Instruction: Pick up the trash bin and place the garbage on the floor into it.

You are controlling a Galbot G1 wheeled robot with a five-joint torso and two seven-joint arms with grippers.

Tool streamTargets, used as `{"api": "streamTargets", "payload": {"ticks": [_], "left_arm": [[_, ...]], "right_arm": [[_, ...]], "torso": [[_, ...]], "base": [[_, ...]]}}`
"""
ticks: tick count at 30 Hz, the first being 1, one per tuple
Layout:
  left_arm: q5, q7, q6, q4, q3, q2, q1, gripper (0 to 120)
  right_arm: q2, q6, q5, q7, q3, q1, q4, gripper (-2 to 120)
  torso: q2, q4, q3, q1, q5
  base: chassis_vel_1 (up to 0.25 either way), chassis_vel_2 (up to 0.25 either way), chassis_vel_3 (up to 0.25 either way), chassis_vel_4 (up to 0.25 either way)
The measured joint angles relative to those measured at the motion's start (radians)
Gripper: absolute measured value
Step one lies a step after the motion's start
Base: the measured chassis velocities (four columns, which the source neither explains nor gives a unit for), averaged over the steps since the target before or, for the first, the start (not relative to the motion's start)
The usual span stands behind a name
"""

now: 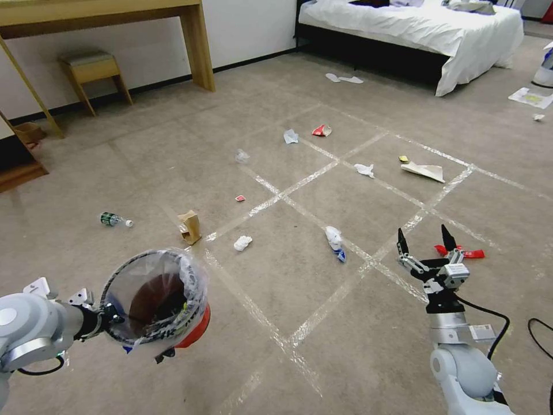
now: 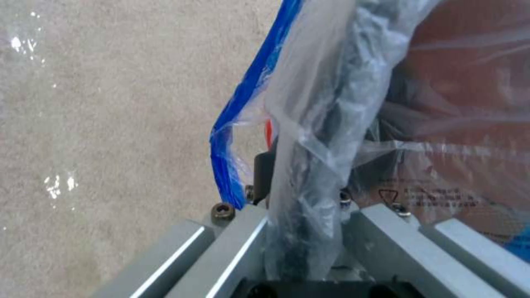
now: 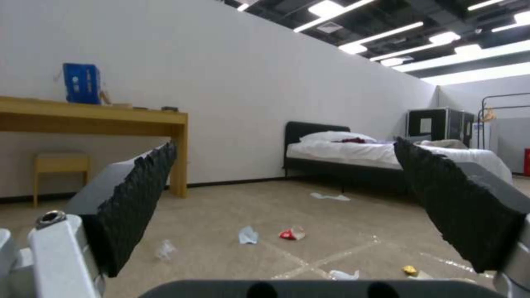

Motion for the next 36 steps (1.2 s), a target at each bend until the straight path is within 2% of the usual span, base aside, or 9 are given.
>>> {"api": "streamTargets", "payload": {"ticks": [36], "left_arm": [[0.052, 0.045, -0.005, 0.026, 0.013, -0.014, -0.007, 0]], "right_arm": [[-0.002, -0.001, 0.004, -0.011, -0.004, 0.013, -0.019, 100]], "torso": [[0.0, -0.0001, 0.0, 0.0, 0.0]], "base": [[-0.077, 0.075, 0.072, -0.076]]}}
